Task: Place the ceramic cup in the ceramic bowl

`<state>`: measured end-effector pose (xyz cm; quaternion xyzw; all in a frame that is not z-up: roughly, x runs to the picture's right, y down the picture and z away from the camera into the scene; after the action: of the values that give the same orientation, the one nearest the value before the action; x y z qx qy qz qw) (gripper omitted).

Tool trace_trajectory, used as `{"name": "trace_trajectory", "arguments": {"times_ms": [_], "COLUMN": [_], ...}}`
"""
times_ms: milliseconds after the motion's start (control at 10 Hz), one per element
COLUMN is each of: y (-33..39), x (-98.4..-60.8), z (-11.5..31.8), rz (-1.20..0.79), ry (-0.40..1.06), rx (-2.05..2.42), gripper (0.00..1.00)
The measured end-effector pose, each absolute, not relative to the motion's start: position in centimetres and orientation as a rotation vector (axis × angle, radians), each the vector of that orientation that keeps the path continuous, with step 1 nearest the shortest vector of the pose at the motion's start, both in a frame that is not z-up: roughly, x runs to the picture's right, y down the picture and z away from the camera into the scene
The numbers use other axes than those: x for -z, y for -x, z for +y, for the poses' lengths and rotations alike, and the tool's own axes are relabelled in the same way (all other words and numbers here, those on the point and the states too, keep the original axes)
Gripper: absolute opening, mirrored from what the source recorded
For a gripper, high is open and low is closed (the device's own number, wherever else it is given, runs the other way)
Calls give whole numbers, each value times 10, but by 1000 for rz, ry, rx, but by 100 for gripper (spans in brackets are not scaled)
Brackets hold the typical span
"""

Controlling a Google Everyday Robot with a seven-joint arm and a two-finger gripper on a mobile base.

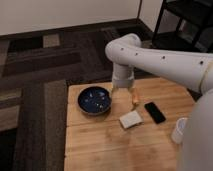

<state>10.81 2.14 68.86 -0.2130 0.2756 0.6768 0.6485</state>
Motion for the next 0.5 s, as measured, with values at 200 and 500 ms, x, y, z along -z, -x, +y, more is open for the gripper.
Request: {"name": "trace_trajectory", "arguments": {"times_ms": [200, 500], "y": [-103, -103], "x": [-689, -689], "z": [21, 21], "rz": [616, 617], "ry": [489, 488], "rx": [-1537, -1535], "gripper": [65, 65]}}
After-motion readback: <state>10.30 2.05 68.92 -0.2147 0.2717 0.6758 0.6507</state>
